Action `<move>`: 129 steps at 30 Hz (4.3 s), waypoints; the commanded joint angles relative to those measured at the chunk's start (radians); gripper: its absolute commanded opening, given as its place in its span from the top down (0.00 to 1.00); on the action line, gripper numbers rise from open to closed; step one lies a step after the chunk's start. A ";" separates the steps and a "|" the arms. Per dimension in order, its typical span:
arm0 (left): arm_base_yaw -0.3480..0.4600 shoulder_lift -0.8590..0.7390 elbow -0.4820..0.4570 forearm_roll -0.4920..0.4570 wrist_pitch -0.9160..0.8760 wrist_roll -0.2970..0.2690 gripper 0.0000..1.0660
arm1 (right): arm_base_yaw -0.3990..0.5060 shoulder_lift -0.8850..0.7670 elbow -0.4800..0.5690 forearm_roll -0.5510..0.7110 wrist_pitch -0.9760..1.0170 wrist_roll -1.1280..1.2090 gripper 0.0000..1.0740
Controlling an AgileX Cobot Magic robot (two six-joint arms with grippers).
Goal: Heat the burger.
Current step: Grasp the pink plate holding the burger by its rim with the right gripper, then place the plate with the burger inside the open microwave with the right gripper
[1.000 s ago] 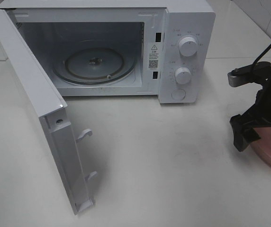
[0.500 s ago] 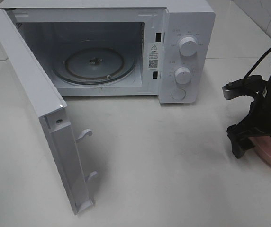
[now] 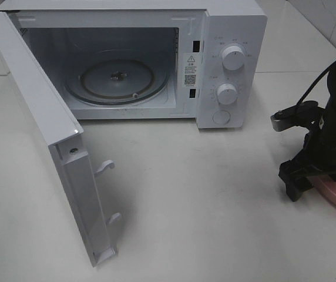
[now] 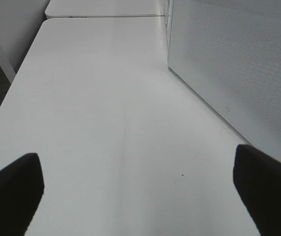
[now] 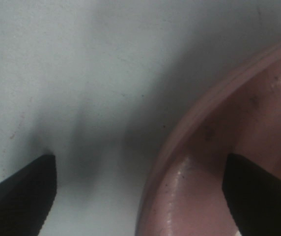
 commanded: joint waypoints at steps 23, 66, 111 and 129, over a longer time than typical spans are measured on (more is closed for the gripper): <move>-0.005 -0.023 0.003 -0.006 -0.016 -0.001 0.03 | 0.001 -0.047 -0.004 -0.101 0.077 0.143 1.00; -0.005 -0.023 0.003 -0.006 -0.016 -0.001 0.03 | 0.264 -0.224 0.001 -0.398 0.387 0.405 1.00; -0.005 -0.023 0.003 -0.006 -0.016 -0.001 0.03 | 0.770 -0.634 0.335 -0.412 0.553 0.508 0.99; -0.005 -0.023 0.003 -0.006 -0.016 -0.001 0.03 | 1.073 -0.654 0.345 -0.422 0.567 0.531 0.99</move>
